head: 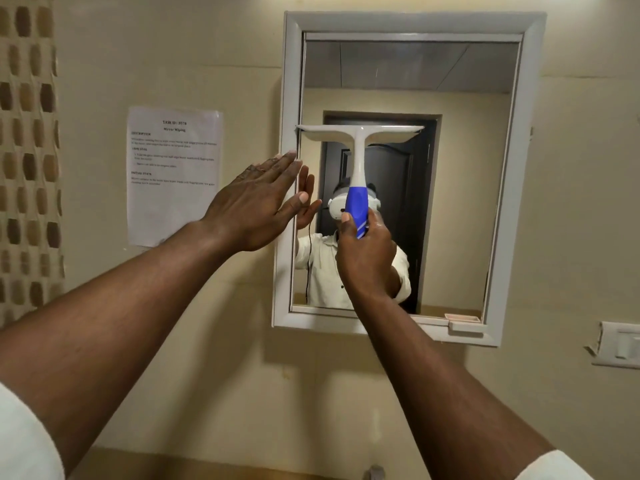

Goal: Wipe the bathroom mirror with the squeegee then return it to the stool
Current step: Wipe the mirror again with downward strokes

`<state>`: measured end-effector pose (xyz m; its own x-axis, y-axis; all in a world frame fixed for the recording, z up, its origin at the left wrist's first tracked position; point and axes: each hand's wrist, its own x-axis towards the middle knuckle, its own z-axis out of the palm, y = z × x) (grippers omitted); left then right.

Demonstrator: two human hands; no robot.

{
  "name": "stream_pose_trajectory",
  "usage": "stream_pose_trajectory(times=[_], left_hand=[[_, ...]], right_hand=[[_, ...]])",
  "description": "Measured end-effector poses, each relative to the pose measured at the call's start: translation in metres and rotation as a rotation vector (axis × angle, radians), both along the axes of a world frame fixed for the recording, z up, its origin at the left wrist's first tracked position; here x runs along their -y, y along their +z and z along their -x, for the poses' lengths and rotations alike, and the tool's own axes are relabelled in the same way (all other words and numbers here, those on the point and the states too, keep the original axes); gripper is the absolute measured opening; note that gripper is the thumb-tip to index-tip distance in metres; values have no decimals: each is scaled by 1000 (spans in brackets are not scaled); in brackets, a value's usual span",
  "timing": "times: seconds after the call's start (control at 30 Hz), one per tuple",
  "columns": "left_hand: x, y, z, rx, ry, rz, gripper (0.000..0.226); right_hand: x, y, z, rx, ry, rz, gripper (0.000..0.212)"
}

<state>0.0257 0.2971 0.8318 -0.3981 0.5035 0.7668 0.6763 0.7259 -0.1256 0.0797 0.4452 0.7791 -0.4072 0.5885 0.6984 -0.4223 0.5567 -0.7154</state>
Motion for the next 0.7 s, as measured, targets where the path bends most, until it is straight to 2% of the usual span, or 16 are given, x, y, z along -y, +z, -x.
stream_pose_trajectory(times=[0.2,0.47,0.7], left_hand=[[4,-34,-2,63,8,16,62],[13,-82,0,153,46,52,62],[17,-123,2,218,35,54,62]], right_hand=[[-3,-46,1,34,-43,7,46],[5,-122,-14,69,21,74,48],[10,-177,-22,110,15,100,25]])
